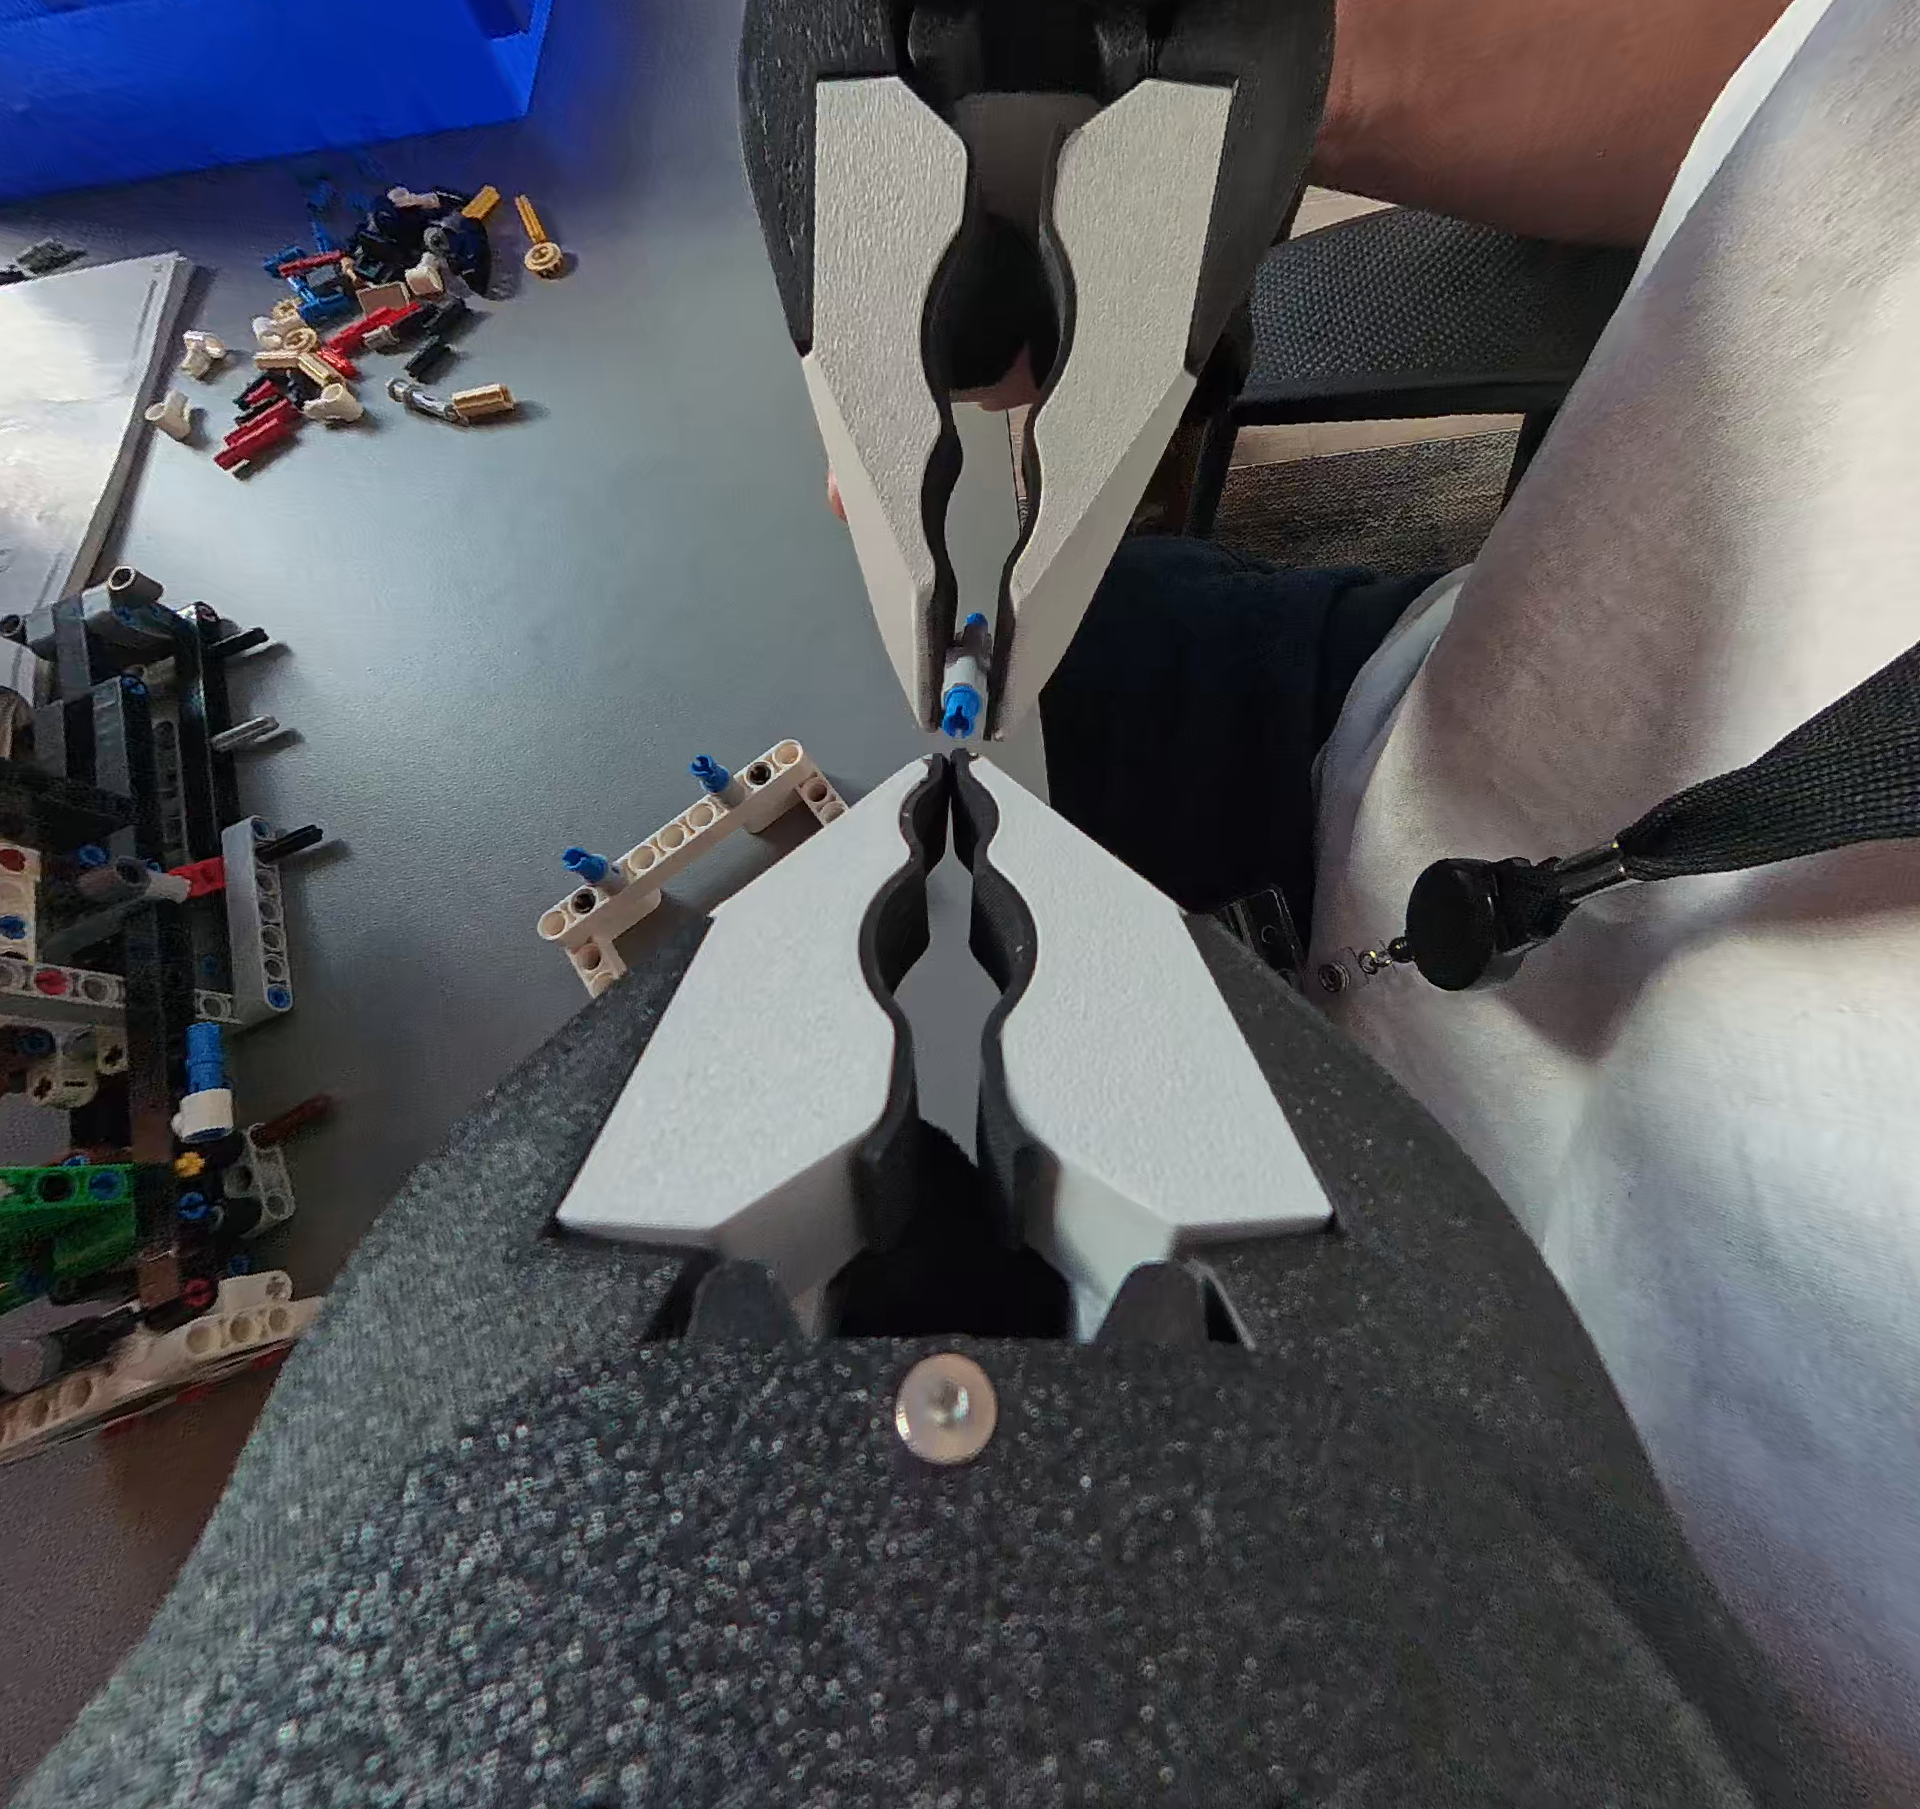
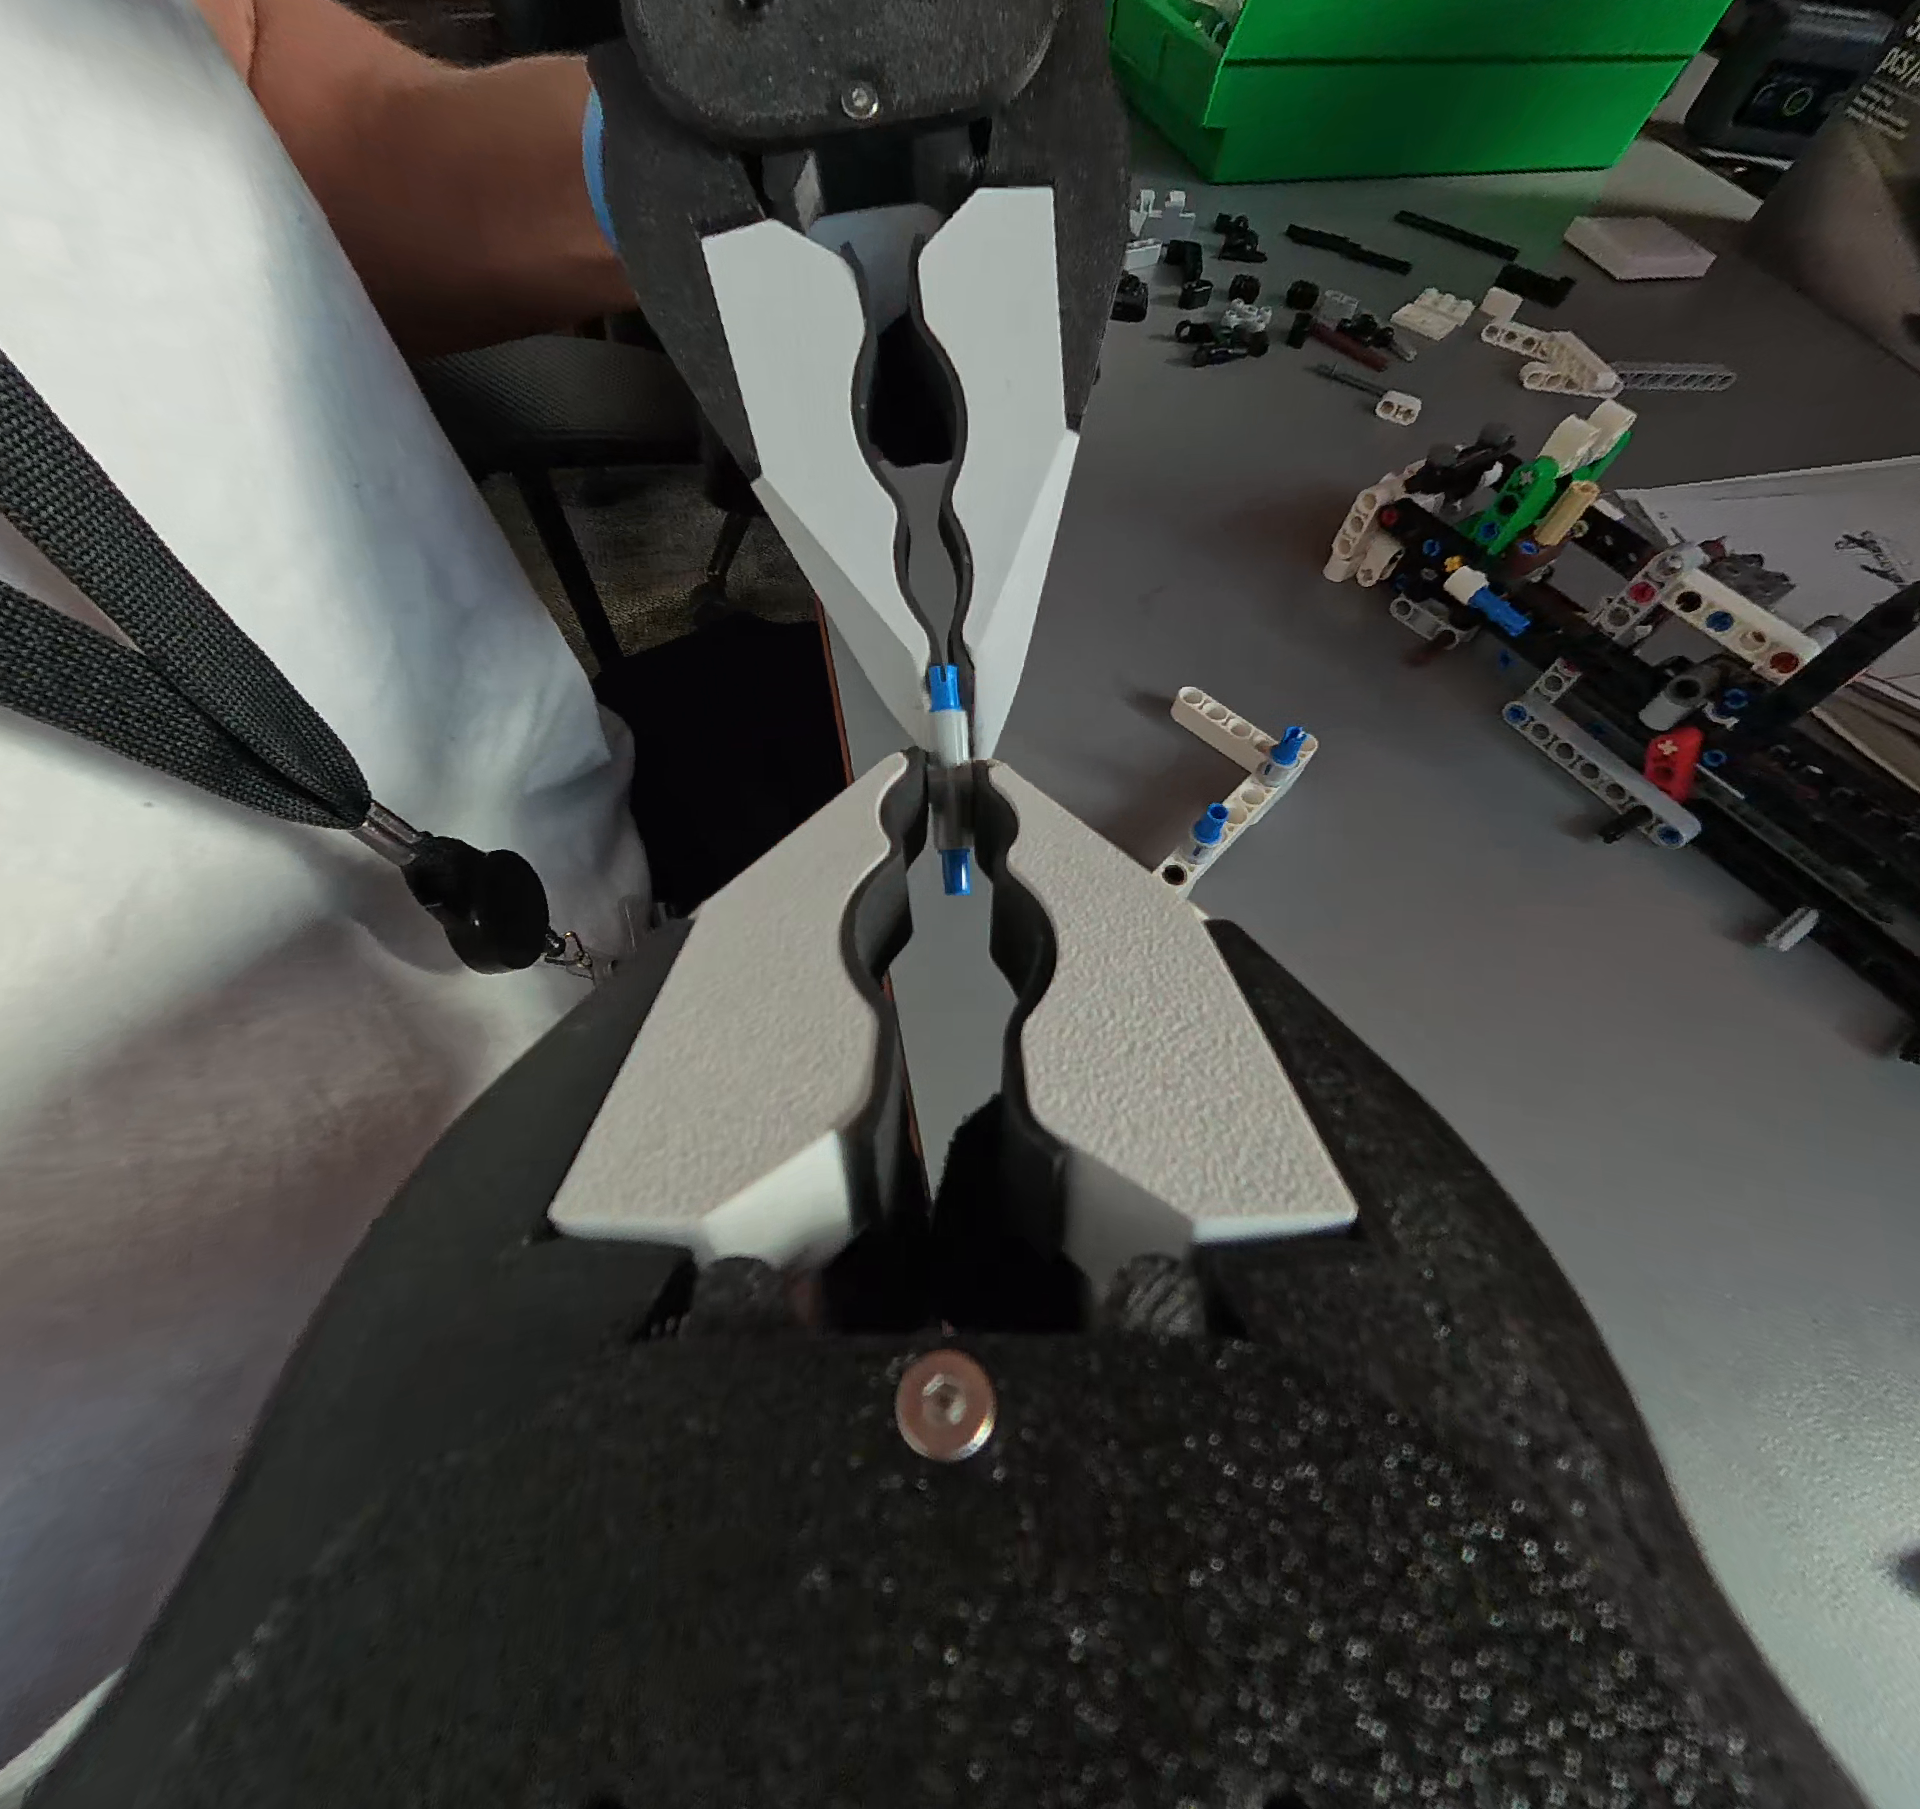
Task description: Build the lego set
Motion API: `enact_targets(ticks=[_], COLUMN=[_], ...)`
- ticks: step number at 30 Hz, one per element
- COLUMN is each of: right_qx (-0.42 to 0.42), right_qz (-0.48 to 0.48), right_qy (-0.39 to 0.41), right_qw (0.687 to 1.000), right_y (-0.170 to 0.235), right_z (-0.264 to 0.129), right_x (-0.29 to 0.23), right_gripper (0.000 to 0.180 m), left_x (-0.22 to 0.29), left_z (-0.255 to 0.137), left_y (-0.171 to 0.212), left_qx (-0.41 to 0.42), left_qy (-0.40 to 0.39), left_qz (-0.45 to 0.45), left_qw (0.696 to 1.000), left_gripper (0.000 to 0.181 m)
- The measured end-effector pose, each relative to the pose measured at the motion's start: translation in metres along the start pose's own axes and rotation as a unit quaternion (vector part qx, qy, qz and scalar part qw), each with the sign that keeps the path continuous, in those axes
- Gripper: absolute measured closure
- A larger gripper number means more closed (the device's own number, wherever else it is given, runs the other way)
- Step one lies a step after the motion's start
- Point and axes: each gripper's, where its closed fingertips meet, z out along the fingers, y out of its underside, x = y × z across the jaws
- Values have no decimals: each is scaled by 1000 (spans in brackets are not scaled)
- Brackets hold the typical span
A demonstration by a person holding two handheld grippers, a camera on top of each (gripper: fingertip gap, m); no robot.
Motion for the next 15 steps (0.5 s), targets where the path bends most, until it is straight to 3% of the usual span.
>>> enact_targets(ticks=[1, 8, 12, 15], right_qx=[2, 13, 21, 19], right_qz=[4, 69, 166, 185], right_qy=[-1, -41, -82, -104], right_qw=[1000, 997, 982, 977], right_y=[-1, -2, -1, 0], right_z=[0, 1, 1, 1], right_x=[0, -2, 1, 0], right_gripper=[173, 174, 174, 174], left_x=[0, -3, -12, -11], left_z=[0, -3, -11, -12], left_y=[0, -3, -6, 0], left_qx=[2, 10, 19, -13], left_qy=[-1, -32, -92, -92], left_qz=[3, 49, 160, 248], left_qw=[1000, 998, 983, 964], left_gripper=[181, 163, 168, 166])
